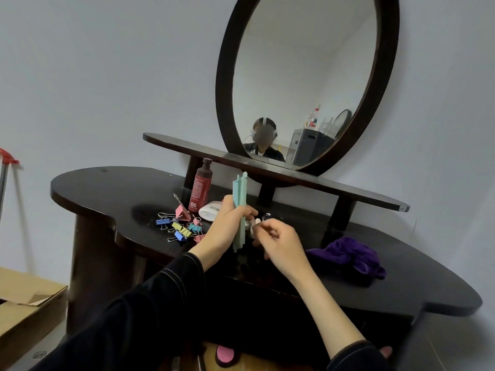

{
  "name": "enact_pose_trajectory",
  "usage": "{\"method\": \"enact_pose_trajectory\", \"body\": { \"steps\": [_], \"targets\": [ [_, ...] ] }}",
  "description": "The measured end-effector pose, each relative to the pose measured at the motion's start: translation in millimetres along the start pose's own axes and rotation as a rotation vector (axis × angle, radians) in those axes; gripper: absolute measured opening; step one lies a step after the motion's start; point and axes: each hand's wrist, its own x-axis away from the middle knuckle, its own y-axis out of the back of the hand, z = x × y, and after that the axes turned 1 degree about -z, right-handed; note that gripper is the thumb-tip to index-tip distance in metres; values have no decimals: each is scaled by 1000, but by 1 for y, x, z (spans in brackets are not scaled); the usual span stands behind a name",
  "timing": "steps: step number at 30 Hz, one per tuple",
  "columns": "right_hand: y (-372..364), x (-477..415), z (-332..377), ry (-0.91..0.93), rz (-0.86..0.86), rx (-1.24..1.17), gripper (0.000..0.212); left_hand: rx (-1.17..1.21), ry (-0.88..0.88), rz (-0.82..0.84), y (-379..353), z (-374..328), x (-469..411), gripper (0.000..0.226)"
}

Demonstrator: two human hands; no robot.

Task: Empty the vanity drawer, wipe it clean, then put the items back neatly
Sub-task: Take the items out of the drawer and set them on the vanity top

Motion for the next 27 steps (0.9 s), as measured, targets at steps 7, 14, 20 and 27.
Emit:
{"method": "enact_pose_trajectory", "body": {
  "steps": [7, 14, 20, 27],
  "targets": [
    [-1, -2, 8, -97, 243, 4, 5, -95, -65, 20, -3, 0, -2, 26],
    [-5, -5, 3, -100, 279, 129, 12, -126, -67, 125, -5, 7, -4, 20],
    [7, -8, -13, -108, -95, 14, 31, -134, -10, -9, -5, 12, -5, 23],
    [52, -12, -44, -348, -269, 603, 37, -433, -11, 140, -3, 20, -8, 15]
  ]
}}
